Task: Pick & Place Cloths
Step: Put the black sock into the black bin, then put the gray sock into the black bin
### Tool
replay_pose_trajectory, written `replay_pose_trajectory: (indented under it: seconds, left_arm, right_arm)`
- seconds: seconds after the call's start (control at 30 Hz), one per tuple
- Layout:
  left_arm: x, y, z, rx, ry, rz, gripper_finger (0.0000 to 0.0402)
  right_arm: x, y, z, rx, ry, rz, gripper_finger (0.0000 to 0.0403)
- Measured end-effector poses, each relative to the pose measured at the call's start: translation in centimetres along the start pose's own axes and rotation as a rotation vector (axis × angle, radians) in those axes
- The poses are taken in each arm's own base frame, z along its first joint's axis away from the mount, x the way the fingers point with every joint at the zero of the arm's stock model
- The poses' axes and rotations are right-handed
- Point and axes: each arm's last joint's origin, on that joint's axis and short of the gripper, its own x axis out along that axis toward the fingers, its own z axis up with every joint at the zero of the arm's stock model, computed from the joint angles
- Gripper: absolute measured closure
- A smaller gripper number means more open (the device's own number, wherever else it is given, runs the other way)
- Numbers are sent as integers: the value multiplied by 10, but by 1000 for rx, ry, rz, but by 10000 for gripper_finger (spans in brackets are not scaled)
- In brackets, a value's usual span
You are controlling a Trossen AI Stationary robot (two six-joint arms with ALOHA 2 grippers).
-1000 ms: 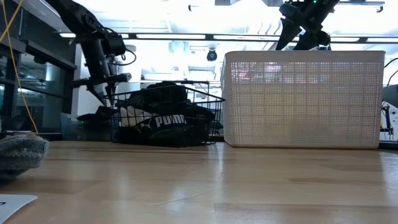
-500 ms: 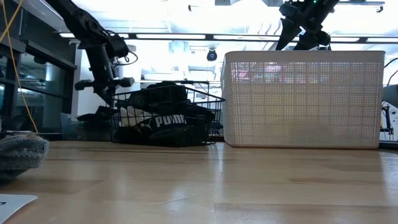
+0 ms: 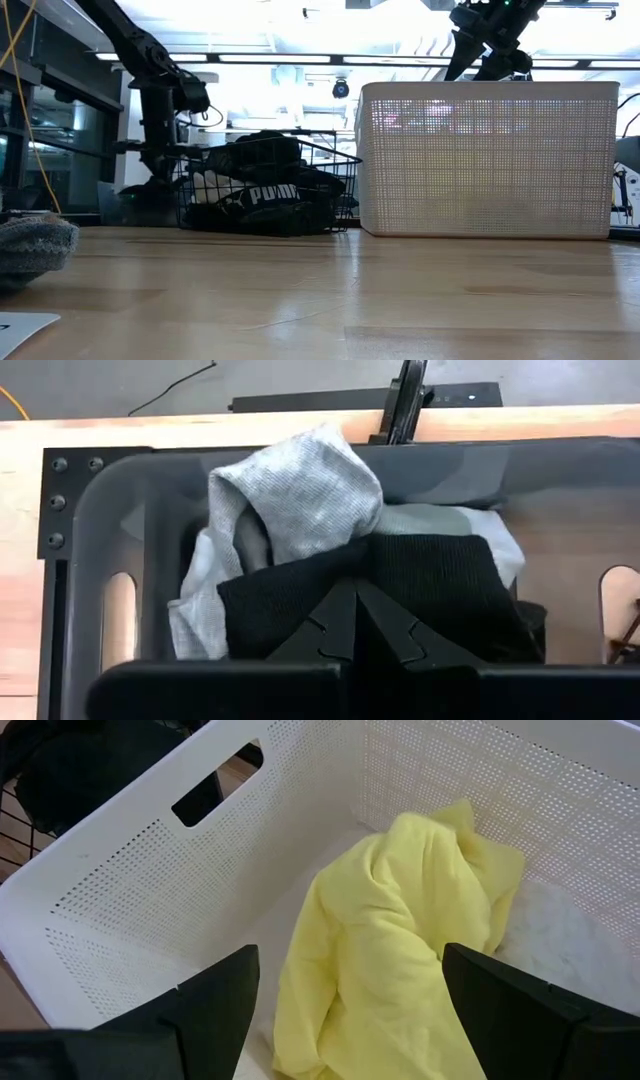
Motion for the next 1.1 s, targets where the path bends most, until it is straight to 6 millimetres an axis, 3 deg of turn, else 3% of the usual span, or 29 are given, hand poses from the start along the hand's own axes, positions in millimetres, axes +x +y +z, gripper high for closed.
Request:
replay_pose_trajectory:
  seconds: [0.53, 0.67, 0.83, 1.1]
  left_arm:
    - [5, -1, -12, 20, 67, -16, 401]
    - [-6, -3, -4, 18, 41, -71, 394]
    - [-24, -2, 3, 39, 7, -105, 349]
    - [-50, 4, 6, 55, 6, -151, 225]
  right_arm:
    - [0, 0, -1, 6, 7, 1, 95]
    - [0, 0, -1, 6, 8, 1, 95]
    - [0, 0, -1, 6, 12, 7, 95]
    - [0, 0, -1, 5, 17, 5, 95]
